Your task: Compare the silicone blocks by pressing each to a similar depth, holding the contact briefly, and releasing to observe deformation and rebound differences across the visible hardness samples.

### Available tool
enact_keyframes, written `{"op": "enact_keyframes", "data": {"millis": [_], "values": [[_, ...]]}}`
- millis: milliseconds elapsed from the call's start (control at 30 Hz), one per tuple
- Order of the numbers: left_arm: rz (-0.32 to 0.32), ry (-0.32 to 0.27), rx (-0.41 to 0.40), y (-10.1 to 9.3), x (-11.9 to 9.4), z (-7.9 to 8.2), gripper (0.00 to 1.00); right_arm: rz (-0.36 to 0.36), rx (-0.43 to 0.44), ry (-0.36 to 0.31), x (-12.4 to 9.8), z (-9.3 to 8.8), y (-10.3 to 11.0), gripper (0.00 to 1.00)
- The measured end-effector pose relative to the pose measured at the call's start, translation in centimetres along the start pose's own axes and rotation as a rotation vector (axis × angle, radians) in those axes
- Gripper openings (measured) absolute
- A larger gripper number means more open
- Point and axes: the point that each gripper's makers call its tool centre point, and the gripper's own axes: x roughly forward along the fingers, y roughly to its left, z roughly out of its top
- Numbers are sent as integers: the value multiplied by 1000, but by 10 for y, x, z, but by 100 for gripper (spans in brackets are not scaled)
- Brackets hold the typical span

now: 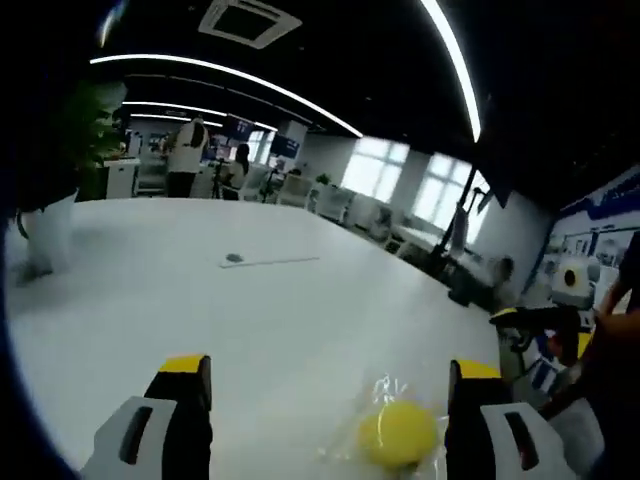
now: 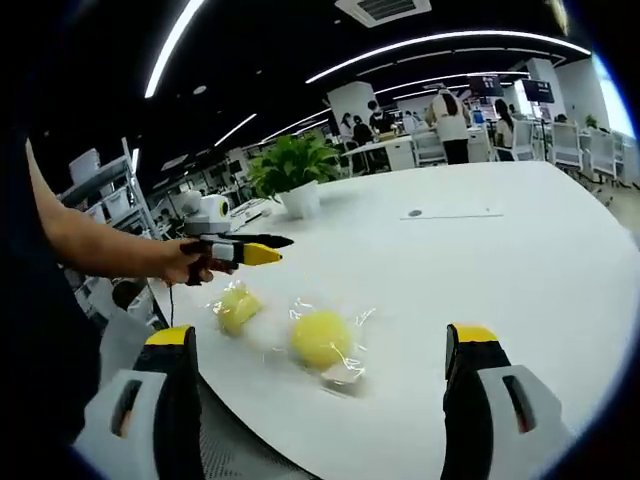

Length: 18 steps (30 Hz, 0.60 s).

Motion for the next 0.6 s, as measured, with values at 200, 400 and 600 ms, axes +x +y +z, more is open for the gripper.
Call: {"op": "enact_keyframes", "data": {"millis": [200,400,600], "values": [[59,-23,130,20,-46,23,100,-18,-62,-12,4,15,-8,96],[122,-5,201,34,-100,14,100,-20,-103,-10,12,19,-4,96],[159,-21,149,43,-157,-7,100,-45,-161,7,19,5,3,96]]}}
